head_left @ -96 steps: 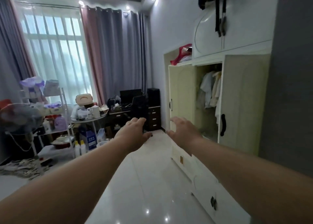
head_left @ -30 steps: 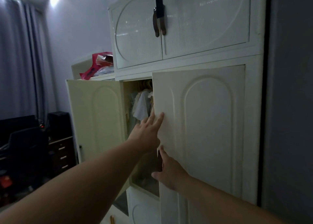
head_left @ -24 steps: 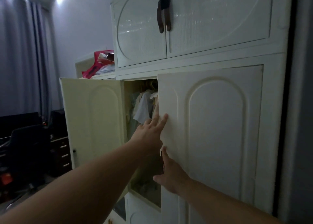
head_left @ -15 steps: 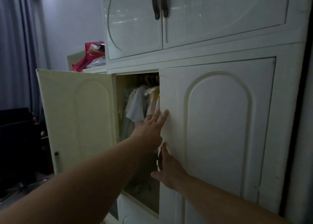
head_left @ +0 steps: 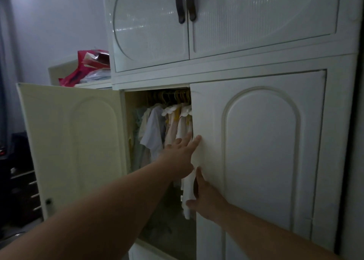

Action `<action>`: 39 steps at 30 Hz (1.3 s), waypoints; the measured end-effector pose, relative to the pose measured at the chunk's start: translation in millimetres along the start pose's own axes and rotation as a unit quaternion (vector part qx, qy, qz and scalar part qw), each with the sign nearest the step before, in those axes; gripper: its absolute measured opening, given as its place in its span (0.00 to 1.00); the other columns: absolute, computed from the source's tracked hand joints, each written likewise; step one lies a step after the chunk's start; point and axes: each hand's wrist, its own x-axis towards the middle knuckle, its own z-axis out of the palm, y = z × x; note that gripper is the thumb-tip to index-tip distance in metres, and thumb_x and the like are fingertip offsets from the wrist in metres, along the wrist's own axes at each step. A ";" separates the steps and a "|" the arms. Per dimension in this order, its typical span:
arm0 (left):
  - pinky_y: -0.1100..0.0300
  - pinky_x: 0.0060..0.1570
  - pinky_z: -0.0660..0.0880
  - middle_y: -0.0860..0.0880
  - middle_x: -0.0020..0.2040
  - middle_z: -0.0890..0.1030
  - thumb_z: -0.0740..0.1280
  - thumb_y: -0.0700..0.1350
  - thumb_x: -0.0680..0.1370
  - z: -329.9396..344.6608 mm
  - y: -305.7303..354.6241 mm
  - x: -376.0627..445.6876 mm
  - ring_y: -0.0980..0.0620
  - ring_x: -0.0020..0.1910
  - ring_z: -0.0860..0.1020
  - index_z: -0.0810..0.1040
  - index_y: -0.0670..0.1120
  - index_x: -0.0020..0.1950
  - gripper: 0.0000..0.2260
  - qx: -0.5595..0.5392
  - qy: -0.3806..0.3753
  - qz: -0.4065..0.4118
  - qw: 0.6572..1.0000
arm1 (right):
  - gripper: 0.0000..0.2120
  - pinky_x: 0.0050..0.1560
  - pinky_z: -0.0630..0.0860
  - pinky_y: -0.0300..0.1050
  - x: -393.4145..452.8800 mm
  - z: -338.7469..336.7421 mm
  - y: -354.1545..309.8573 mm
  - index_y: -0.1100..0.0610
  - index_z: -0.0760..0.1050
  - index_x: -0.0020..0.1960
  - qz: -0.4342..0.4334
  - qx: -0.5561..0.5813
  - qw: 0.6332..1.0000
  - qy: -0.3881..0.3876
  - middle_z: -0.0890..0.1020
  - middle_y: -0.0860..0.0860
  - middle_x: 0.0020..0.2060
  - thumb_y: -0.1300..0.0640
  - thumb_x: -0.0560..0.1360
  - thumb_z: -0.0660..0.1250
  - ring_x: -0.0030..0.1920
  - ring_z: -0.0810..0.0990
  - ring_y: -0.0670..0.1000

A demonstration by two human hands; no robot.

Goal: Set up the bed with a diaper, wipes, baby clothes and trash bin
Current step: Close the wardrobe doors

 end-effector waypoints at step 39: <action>0.49 0.54 0.72 0.43 0.62 0.72 0.59 0.53 0.76 -142.2 -204.6 -248.4 0.43 0.58 0.72 0.40 0.55 0.80 0.37 0.218 -0.007 -0.277 0.936 | 0.45 0.63 0.73 0.52 -40.1 145.2 -265.9 0.43 0.44 0.79 -0.177 0.018 0.979 -0.097 0.64 0.54 0.74 0.34 0.72 0.65 0.68 0.71 0.57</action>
